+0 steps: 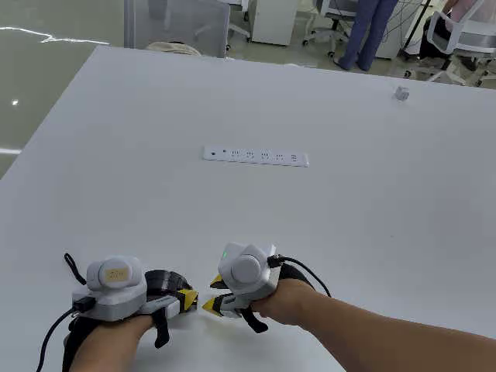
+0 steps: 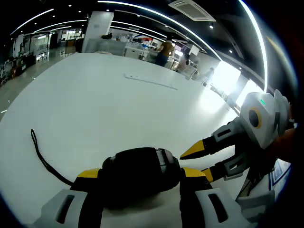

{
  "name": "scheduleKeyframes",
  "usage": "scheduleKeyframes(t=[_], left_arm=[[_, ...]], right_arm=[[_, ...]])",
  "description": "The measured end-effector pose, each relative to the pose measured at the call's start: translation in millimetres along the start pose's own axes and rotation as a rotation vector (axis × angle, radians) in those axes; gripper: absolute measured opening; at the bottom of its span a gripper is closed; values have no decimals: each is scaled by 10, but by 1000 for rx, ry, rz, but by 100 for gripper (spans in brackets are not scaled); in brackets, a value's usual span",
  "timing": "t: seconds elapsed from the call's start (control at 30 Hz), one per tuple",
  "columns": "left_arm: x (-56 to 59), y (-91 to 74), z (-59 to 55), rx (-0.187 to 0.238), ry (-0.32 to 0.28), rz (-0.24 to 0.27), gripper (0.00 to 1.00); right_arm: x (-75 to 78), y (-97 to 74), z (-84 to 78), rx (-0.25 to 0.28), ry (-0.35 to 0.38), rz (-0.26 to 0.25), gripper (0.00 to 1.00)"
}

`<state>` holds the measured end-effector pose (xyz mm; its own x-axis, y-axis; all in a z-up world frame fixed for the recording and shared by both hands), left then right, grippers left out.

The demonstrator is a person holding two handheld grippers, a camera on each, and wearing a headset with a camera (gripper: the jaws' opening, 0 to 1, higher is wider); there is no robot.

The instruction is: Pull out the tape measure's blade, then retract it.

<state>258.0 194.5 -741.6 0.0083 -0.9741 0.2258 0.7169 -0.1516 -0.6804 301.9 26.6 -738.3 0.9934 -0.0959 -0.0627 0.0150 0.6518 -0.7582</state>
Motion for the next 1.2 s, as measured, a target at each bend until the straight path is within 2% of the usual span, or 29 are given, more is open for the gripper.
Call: scheduleKeyframes(t=[0.07,0.13,0.3,0.37,0.4,0.43,0.57,0.7,0.77,0.87,0.93,1.03,1.13,1.2], left_arm=[[-33,-25,53,26,3,-10,69],[-62,-68,98,45,-5,-46,70],[-272,-255,148,55,42,-89,75],[-348,-360,169,81,65,-136,76],[-393,-395,170,80,71,-132,77],[-454,-447,169,79,94,-138,78],[-580,-622,153,114,170,-183,83],[-688,-767,105,117,221,-204,91],[-774,-849,65,110,278,-203,91],[-890,-945,25,118,270,-221,96],[-965,-1010,12,126,240,-239,99],[-1058,-1092,24,145,217,-239,100],[-1104,-1164,44,160,218,-242,100],[-1140,-1187,42,148,251,-234,100]], right_arm=[[-16,-99,-30,21,23,-26,28],[-26,-181,-62,41,45,-50,32],[-88,-413,-213,75,95,-105,38],[-126,-499,-290,87,116,-126,40],[-144,-532,-320,91,126,-133,40],[-178,-576,-361,99,145,-143,41],[-299,-712,-506,127,183,-171,46],[-375,-885,-629,168,238,-217,53],[-397,-1013,-713,192,283,-257,57],[-438,-1205,-829,227,322,-295,61],[-483,-1340,-930,236,341,-314,64],[-554,-1516,-1075,247,361,-334,70],[-629,-1691,-1207,279,403,-362,76],[-689,-1783,-1301,299,422,-374,80]])
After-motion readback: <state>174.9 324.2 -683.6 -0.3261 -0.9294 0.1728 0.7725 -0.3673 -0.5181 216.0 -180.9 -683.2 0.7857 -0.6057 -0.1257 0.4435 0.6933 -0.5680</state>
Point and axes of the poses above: the centre of the closed fingertips' face, and the gripper's own axes: y roughly forward along the fingers, x roughly to its right, z roughly out of its top, the point moved 9 cm from there along -y, roughly backward along the fingers, and after that the axes turned 8 degrees about z, right-handed, at the moved point
